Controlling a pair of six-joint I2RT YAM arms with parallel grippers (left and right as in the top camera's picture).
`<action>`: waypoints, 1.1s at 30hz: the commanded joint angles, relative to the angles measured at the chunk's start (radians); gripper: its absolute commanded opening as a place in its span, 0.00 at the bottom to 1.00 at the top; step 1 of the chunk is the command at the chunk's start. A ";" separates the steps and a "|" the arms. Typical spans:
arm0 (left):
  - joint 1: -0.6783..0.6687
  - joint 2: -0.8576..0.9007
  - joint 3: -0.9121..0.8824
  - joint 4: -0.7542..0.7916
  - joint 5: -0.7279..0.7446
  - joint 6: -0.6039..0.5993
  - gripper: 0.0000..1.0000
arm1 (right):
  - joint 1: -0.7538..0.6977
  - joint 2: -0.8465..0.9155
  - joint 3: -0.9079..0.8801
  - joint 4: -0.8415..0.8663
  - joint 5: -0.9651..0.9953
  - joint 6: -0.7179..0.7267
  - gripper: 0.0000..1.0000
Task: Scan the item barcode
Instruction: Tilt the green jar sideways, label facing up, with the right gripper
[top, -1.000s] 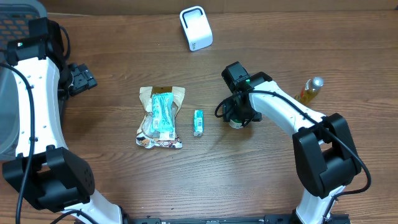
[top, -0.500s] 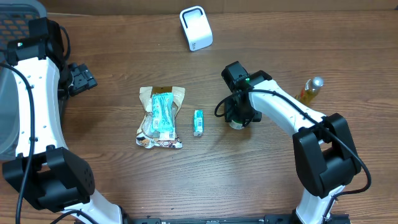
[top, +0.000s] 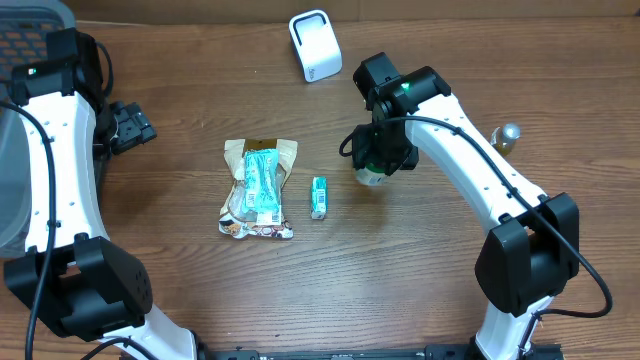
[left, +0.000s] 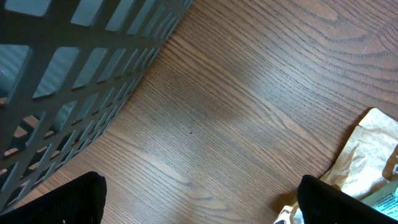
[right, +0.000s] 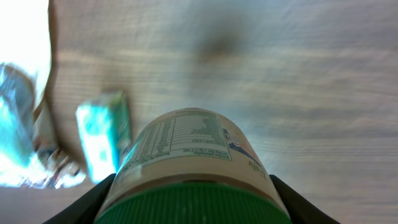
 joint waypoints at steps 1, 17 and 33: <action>-0.002 0.010 0.018 0.001 -0.013 0.019 0.99 | -0.006 -0.014 0.019 -0.021 -0.163 0.001 0.49; -0.002 0.010 0.018 0.001 -0.013 0.019 1.00 | -0.006 -0.014 0.019 -0.055 -0.702 0.009 0.42; -0.002 0.010 0.018 0.001 -0.013 0.019 0.99 | -0.006 -0.014 0.019 -0.116 -0.776 0.247 0.39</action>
